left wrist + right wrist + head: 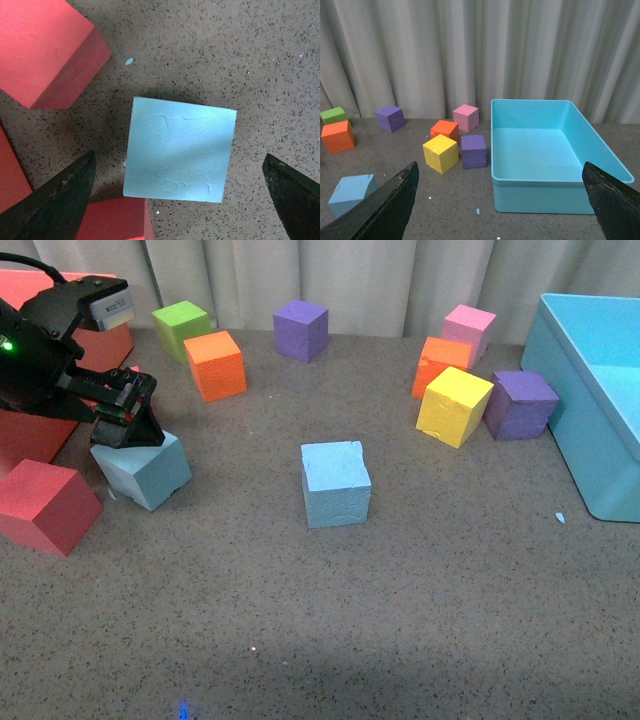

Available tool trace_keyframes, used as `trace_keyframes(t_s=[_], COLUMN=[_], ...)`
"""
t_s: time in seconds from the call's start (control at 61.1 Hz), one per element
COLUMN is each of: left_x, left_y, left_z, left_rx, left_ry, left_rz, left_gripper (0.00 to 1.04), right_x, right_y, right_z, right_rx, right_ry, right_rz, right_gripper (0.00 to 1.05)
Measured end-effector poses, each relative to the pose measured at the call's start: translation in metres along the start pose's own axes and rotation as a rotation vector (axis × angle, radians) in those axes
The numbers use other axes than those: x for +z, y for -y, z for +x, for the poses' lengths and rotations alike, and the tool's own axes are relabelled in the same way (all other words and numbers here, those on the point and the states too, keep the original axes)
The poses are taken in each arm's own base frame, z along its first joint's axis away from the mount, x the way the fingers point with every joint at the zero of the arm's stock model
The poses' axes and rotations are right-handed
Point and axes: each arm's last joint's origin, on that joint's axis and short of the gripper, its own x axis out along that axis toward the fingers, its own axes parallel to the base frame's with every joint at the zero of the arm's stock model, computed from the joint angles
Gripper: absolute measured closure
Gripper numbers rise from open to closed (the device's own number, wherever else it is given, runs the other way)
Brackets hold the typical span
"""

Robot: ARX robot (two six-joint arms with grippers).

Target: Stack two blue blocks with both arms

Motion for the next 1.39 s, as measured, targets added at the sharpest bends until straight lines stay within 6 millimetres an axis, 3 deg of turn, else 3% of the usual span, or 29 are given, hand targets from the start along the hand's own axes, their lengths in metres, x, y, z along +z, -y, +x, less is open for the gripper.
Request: trace_keyframes(t_s=[0.655,0.884,0.95,1.245,1.392], left_x=[-0.008,-0.004,-0.003,0.01,0.032], left_y=[0.012,0.013,0.014,0.025,0.042], left_z=[0.043,0.043,0.043,0.022,-0.016], left_rx=[-0.012,-0.001,0.0,0.014,0.031], left_ry=[-0.076,-0.081,-0.083,-0.045,0.033], left_rz=[0.003,-0.037,-0.05,-0.125,-0.259], left_gripper=[0.07,0.42,0.46,0.53,0.53], right_x=[0.0,0.0,0.0,0.0,0.0], right_y=[0.0,0.0,0.0,0.0,0.0], right_z=[0.0,0.0,0.0,0.0,0.0], right_rx=[0.0,0.0,0.0,0.0,0.0], right_ry=[0.0,0.0,0.0,0.0,0.0], right_rz=[0.0,0.0,0.0,0.0,0.0], right_gripper=[0.09,0.09,0.09,0.09,0.09])
